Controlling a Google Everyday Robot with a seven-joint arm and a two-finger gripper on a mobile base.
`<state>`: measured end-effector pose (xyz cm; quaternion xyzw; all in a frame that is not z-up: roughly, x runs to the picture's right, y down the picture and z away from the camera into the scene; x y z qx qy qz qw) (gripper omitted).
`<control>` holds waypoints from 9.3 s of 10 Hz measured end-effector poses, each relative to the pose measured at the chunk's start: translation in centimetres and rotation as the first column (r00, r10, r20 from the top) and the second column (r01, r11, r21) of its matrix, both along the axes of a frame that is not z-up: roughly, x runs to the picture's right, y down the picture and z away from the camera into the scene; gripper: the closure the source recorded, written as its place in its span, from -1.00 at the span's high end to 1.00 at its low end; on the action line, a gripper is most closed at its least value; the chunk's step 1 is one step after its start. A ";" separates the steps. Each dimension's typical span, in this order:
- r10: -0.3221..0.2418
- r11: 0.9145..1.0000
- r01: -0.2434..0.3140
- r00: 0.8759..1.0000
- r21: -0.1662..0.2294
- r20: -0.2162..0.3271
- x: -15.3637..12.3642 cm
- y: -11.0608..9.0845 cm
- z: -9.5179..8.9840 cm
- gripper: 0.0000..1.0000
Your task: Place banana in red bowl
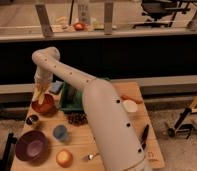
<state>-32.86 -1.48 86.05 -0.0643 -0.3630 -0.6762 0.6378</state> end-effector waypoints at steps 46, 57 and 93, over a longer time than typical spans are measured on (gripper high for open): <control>0.012 0.999 -0.013 1.000 -0.051 -0.026 2.0 -0.1 0.2 0.60; 0.012 0.999 -0.013 1.000 -0.051 -0.027 2.0 -0.1 0.2 0.60; 0.012 0.999 -0.013 1.000 -0.050 -0.026 2.0 -0.1 0.2 0.60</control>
